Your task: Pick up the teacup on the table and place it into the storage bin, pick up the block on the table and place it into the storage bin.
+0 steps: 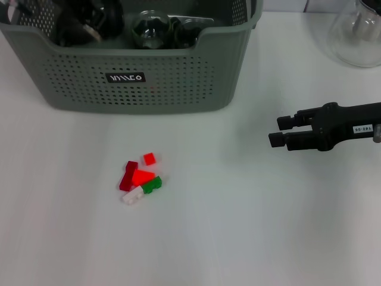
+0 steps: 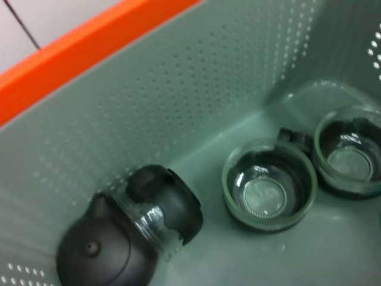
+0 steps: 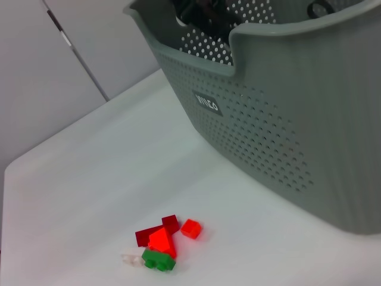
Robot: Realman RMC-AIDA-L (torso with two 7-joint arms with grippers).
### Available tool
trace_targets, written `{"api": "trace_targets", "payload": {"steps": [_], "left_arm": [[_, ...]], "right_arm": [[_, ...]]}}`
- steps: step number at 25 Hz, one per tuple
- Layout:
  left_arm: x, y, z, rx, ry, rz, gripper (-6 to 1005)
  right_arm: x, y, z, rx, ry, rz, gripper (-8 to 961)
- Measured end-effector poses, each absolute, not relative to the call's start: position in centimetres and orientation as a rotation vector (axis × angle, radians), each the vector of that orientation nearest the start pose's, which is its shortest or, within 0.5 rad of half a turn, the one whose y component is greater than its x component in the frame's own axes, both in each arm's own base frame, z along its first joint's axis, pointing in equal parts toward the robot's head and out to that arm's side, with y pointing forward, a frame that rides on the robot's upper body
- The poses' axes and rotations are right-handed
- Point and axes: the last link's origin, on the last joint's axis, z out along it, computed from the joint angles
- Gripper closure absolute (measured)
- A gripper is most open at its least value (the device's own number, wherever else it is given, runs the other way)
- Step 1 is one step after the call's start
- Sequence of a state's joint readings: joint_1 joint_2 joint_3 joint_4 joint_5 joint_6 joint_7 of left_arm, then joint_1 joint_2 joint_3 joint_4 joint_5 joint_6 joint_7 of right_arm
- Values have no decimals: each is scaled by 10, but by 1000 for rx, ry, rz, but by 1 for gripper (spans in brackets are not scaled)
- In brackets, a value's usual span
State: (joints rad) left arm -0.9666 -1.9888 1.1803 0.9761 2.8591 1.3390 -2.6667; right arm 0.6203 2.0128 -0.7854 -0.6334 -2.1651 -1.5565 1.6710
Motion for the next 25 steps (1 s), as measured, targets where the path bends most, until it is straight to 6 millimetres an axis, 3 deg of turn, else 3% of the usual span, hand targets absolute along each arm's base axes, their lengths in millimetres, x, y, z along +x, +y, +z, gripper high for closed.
{"api": "trace_targets", "payload": {"steps": [8, 14, 16, 19, 23, 25], "left_arm": [[-156, 454, 41, -2256, -882, 505, 582], [-149, 455, 54, -2227, -860, 424, 357], [-144, 453, 66, -2208, -857, 349, 279], [-129, 442, 100, -2186, -844, 99, 161], [-117, 410, 137, -2221, -796, -280, 162], [-113, 392, 144, -2294, -742, -434, 163]], "right_arm": [[261, 342, 0, -2870, 906, 404, 355], [262, 342, 1, -2868, 904, 403, 355], [262, 342, 1, -2866, 903, 402, 355], [263, 342, 3, -2864, 901, 400, 356], [264, 342, 4, -2862, 900, 399, 356], [264, 342, 5, -2860, 900, 399, 356]]}}
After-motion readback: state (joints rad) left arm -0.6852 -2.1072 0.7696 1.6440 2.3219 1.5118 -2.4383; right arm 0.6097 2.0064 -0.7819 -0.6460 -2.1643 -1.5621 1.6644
